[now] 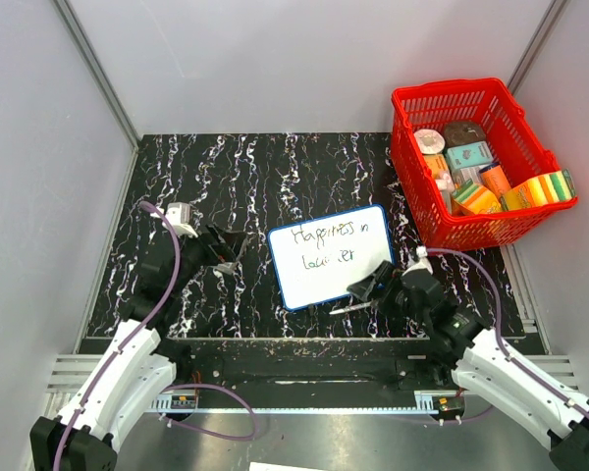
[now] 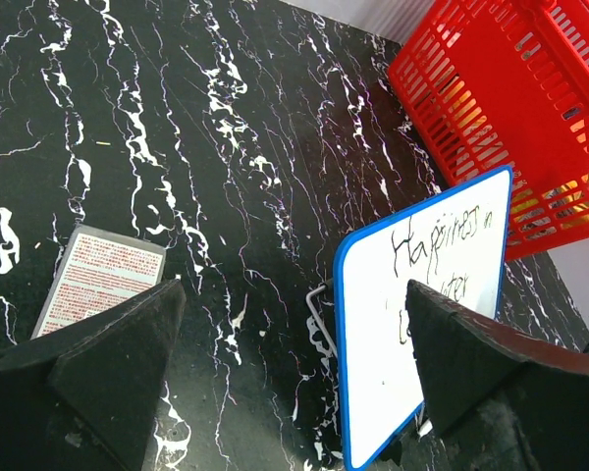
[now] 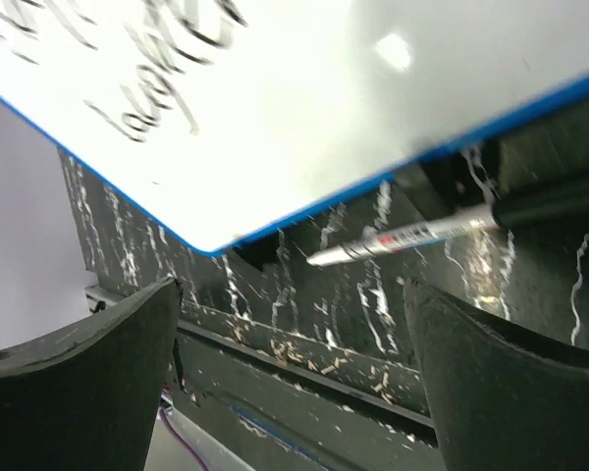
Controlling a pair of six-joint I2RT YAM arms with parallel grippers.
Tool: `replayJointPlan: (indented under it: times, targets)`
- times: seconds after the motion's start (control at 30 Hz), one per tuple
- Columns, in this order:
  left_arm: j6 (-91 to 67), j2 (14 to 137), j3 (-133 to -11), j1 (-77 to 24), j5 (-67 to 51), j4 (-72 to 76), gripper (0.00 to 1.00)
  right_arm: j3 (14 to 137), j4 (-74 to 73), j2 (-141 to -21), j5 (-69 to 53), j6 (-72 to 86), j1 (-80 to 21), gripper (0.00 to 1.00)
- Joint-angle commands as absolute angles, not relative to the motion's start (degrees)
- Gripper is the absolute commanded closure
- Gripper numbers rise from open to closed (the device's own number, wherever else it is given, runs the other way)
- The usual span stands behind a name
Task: Write a sentence on the whiteboard
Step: Reset both arms
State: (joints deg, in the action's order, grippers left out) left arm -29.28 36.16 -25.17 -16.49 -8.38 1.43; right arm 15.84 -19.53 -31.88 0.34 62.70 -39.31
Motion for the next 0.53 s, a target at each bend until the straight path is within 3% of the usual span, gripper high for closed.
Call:
replayJointPlan:
  times: [0.0,0.27,0.47,0.5]
  targets:
    - [-31.7,36.0,-26.9,-16.5,-7.0,4.5,0.01,25.5,-18.0,-32.5,7.8,52.8,-39.0,0.0]
    - [-32.0,36.7,-28.7,-16.5,-4.3,1.8,0.01,37.3,-18.6,-33.8,27.8,31.0,-39.0,0.0]
    - [-30.2,35.1,-27.0,-16.5,-1.9,4.0,0.01,29.7,-1.4,-29.5,42.7,10.0,-39.0,0.0]
    - [-29.2,34.9,-27.1,-16.5,-0.6,3.4,0.01,27.3,8.1,-28.0,44.6,4.3,-38.9,0.0]
